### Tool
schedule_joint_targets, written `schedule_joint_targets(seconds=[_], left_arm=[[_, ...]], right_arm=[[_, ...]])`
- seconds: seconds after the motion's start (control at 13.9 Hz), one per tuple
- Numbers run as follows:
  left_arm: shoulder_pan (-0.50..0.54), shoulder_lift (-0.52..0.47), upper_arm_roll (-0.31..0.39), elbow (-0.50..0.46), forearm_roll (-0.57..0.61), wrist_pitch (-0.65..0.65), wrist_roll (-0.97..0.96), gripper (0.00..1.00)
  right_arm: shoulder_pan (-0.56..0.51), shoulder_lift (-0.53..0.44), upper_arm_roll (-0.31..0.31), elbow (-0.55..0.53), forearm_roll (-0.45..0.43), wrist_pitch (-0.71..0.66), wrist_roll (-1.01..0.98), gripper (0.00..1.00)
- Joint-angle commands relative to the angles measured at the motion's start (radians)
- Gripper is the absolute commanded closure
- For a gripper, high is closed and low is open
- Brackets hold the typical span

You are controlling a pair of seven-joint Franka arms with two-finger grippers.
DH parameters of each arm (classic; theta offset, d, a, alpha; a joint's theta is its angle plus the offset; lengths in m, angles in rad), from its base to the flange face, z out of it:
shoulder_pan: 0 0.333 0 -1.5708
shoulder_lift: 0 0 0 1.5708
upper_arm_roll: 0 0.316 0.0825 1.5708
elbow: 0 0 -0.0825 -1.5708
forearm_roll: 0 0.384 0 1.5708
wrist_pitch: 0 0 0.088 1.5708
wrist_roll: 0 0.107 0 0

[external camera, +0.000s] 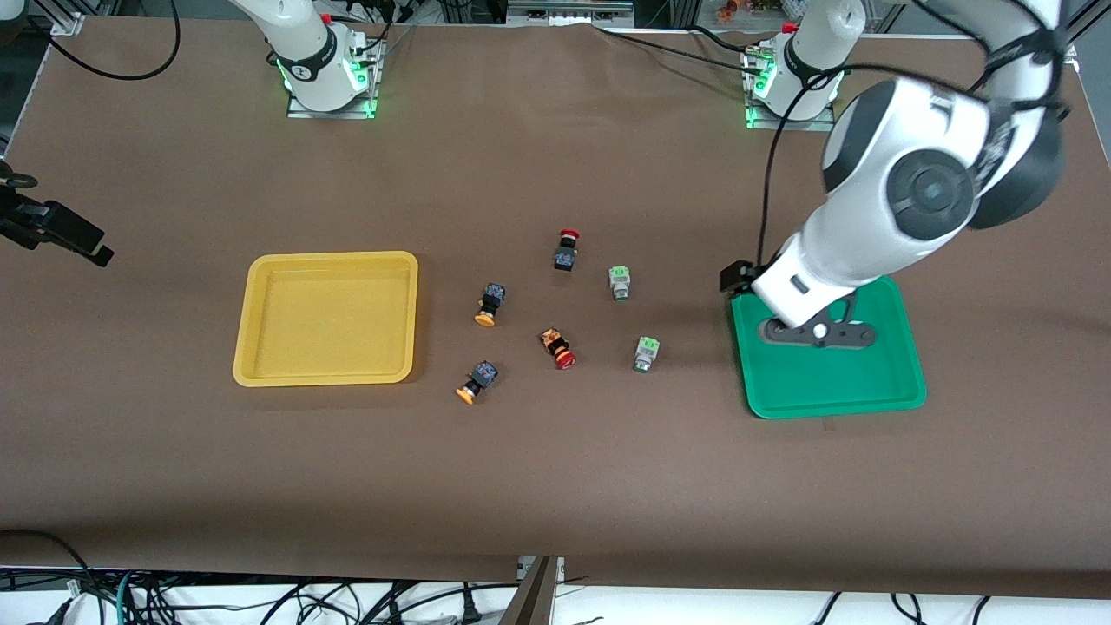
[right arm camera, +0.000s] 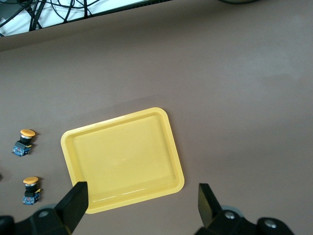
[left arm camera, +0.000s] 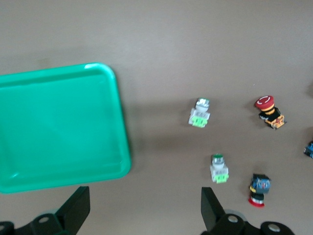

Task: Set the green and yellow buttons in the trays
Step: 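Lower the left gripper and grasp the nearer green button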

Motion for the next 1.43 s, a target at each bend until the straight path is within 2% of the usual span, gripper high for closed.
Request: schedule_joint_targets(seconds=[0.0,0.22,0.5,0.93,1.36], left_arm=[[-0.044,0.091,0.013,0.017,-0.017,0.084,-0.007,0.0],[-0.087,0.195,0.013,0.001,-0.014,0.223,-0.007,0.0],[-0.13,0.269,0.013,-0.114,-0.005,0.489,-0.05,0.0],[-0.133,0.329,0.014,-0.136,-0.002,0.583,-0.049,0.0],[-0.138,0.366,0.014,-0.138,0.006,0.621,-0.049,0.0]], right_arm=[[-0.001,-0.005,0.001,0.001,0.008,0.0,-0.008,0.01],[-0.001,-0.005,0.001,0.002,0.006,0.0,-0.008,0.01],[-0.001,-0.005,0.001,0.002,0.006,0.001,-0.008,0.01],[-0.001,-0.005,0.001,0.002,0.008,0.001,-0.008,0.01],[-0.001,-0.004,0.001,0.002,0.008,0.001,-0.006,0.01]])
